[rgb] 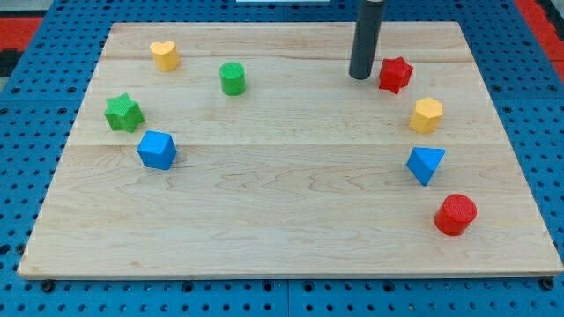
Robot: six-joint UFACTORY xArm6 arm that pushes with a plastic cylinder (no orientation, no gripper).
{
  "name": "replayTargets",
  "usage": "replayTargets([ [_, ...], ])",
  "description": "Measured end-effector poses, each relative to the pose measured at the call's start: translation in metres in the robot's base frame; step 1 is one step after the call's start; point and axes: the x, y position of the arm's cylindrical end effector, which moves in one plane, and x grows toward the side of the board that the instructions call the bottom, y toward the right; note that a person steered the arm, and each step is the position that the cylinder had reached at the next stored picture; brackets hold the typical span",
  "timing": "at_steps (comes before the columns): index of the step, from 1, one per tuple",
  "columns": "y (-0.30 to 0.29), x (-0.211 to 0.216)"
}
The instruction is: Move the green circle to the top of the red star
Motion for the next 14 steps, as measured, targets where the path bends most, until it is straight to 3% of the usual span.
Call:
replayTargets([
  [2,0.034,0.023],
  [3,0.015,0.023],
  [4,-0.063,0.032],
  [5,-0.118,0.086],
  [6,-0.19,0.066],
  [7,-0.191,0.013],
  [8,-0.179,0.007],
  [9,-0.272,0.012],
  [10,-0.287,-0.006],
  [11,-0.245,-0.034],
  [13,-0.115,-0.015],
  [14,-0.121,0.02],
])
